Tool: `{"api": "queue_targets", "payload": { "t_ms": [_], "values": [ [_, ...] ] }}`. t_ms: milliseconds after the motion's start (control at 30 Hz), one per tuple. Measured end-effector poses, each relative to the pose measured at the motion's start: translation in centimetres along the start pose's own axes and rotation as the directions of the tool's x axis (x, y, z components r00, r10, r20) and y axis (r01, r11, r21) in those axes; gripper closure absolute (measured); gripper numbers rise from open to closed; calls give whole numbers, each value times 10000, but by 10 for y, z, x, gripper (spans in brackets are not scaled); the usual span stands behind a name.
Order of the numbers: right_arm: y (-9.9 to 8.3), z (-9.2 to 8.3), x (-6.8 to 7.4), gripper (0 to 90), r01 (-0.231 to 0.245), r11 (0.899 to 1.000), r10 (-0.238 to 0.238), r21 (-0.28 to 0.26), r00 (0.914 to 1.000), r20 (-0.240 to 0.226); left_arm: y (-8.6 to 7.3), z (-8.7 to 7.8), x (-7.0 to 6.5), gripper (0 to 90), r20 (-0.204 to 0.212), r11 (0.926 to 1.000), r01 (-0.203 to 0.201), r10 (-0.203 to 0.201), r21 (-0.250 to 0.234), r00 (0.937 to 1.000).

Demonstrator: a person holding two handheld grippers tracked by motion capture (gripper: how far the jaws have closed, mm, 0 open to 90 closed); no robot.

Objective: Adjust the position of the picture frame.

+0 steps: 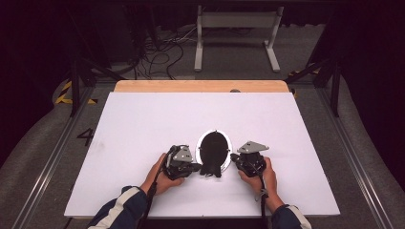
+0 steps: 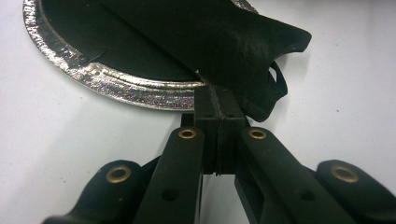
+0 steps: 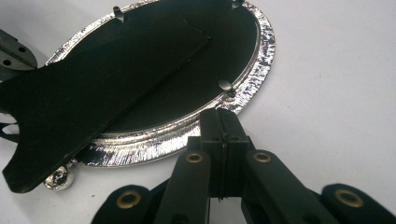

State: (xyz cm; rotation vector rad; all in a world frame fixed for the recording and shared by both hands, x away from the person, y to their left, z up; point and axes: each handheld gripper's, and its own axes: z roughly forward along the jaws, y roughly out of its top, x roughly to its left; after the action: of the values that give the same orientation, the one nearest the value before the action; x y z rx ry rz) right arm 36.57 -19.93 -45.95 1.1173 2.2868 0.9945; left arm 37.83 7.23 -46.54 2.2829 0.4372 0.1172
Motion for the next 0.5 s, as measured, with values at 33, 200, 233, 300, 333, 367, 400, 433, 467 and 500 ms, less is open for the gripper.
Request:
{"api": "queue_targets", "payload": {
  "t_ms": [33,200,233,300,333,367,400,433,467,500],
  "values": [
    [0,0,0,900,3,10000,-3,2,10000,50,0,0,0,900,-2,10000,56,-56,-10,10000],
    [3,5,-3,900,22,10000,-21,-61,9999,145,1,1,0,900,-107,10000,-19,19,21,9999],
    [4,5,-3,900,26,10000,-25,-73,9999,145,1,1,0,900,-89,10000,-41,41,28,10000],
    [5,6,-3,900,72,10000,-71,-64,9998,195,2,1,0,900,-85,10000,-43,43,37,10000],
    [5,6,-3,900,76,10000,-74,-64,9998,190,2,1,-1,900,-112,9999,-93,93,50,9999],
    [5,6,-3,900,62,10000,-61,-55,9999,154,2,1,-1,900,-145,9998,-200,201,62,9997],
    [5,6,-3,900,37,10000,-36,-40,9999,152,3,1,-1,900,-205,9996,-261,263,109,9994],
    [5,6,-3,900,68,10000,-68,-24,9999,156,3,0,-2,899,-274,9994,-324,327,119,9991],
    [5,6,-3,900,80,10000,-80,-6,9999,133,2,-1,-2,889,-311,9990,-446,449,101,9985],
    [4,5,-4,900,46,10000,-46,-2,10000,-20,1,-4,-2,866,-149,9989,-448,445,-153,9989]
  ]
}}
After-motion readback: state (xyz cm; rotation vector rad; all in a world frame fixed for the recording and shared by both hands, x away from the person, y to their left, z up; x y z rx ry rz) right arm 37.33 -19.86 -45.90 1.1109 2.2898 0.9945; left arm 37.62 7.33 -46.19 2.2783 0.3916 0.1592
